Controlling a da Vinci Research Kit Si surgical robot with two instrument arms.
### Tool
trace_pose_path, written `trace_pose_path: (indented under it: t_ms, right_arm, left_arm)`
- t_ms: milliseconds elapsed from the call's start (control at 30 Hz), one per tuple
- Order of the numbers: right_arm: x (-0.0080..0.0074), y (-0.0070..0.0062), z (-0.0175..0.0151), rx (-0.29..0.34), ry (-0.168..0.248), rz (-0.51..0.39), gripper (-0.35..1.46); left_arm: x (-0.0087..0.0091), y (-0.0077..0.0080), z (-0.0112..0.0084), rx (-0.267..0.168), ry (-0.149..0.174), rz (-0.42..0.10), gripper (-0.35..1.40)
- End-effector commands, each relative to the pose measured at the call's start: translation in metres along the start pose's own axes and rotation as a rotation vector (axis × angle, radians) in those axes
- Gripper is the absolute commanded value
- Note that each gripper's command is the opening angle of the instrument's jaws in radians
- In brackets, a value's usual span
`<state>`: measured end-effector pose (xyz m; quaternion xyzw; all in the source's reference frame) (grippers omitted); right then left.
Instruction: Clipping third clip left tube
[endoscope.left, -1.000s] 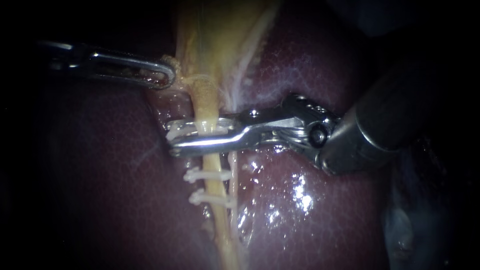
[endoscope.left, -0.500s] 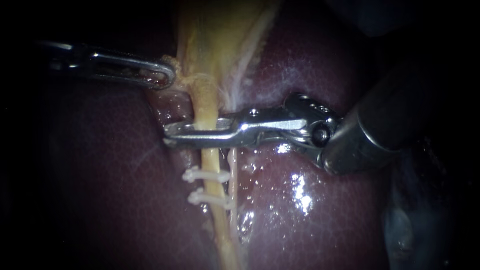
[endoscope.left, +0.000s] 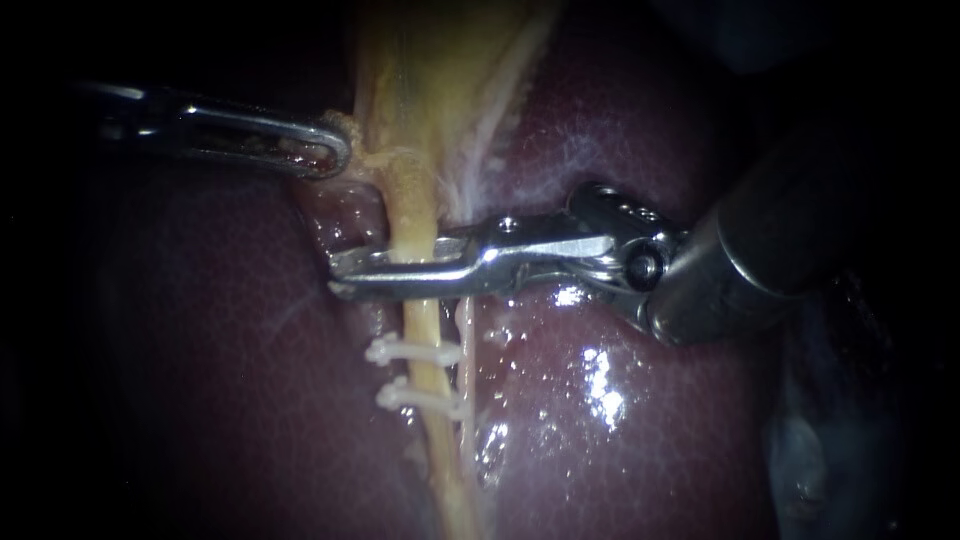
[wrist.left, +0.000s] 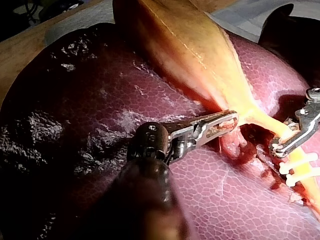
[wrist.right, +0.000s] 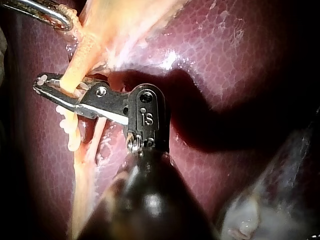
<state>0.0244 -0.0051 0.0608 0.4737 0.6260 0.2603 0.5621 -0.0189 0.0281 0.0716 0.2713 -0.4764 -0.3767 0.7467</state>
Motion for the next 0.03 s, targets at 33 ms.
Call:
trace_pose_path:
  t_ms: [33]
  right_arm:
    - [0.0000,0.0001,0.0000,-0.002,0.001,0.000,-0.35]
  left_arm:
    - [0.0000,0.0000,0.0000,0.000,0.000,0.000,-0.35]
